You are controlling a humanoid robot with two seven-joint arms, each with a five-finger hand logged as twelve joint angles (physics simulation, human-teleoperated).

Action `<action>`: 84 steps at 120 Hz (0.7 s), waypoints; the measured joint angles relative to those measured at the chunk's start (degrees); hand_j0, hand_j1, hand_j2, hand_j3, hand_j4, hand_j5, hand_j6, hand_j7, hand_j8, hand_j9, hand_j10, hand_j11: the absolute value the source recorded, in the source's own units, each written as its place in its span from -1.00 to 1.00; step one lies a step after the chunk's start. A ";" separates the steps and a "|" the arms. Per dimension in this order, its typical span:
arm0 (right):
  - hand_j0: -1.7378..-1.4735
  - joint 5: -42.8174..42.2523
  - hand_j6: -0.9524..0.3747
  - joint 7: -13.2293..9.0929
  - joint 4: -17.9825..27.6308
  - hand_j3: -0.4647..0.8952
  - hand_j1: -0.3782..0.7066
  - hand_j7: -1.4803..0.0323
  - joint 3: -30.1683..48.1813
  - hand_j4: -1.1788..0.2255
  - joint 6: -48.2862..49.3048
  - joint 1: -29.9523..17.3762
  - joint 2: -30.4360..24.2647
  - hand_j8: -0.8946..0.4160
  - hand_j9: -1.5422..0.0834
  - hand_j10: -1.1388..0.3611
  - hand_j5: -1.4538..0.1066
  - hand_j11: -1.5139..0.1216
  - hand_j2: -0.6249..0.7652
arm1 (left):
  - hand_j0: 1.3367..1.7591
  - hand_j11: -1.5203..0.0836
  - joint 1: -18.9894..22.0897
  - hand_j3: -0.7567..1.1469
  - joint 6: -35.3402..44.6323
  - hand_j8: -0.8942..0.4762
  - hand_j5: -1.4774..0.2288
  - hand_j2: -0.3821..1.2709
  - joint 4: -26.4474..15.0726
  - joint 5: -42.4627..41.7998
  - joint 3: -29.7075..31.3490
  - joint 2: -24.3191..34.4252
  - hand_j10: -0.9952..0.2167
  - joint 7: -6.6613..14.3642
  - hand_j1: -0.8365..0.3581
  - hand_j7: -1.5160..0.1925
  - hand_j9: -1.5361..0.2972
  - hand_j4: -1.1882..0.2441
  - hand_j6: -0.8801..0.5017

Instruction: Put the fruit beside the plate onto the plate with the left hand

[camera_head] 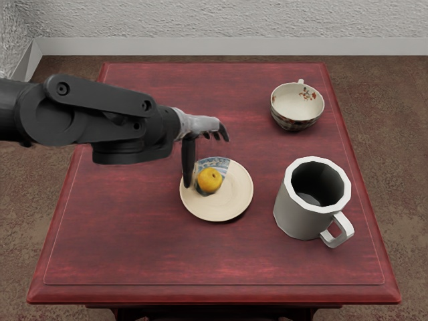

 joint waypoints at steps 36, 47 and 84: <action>-0.40 0.00 0.40 0.00 0.00 -0.32 -0.89 0.92 0.00 0.64 0.00 0.01 0.00 0.33 0.86 0.49 0.82 0.81 -0.11 | 0.52 0.82 2.44 -0.20 -8.16 0.25 0.66 -0.50 -0.25 -6.28 -5.71 11.12 0.57 -0.08 0.90 0.70 0.61 0.60 0.22; -0.40 0.00 0.40 0.00 0.01 -0.32 -0.89 0.92 0.00 0.64 0.00 -0.01 0.00 0.33 0.86 0.49 0.82 0.81 -0.11 | 0.52 0.85 4.71 -0.20 -12.42 0.27 0.69 -0.51 -0.24 -7.55 -8.75 15.22 0.59 -0.08 0.93 0.73 0.63 0.62 0.24; -0.40 0.00 0.40 0.00 0.02 -0.32 -0.89 0.92 0.00 0.64 0.00 0.00 0.00 0.33 0.86 0.49 0.82 0.81 -0.11 | 0.52 0.89 9.13 -0.20 -31.44 0.30 0.72 -0.53 0.31 -19.68 -16.75 28.46 0.63 -0.08 0.97 0.76 0.67 0.65 0.26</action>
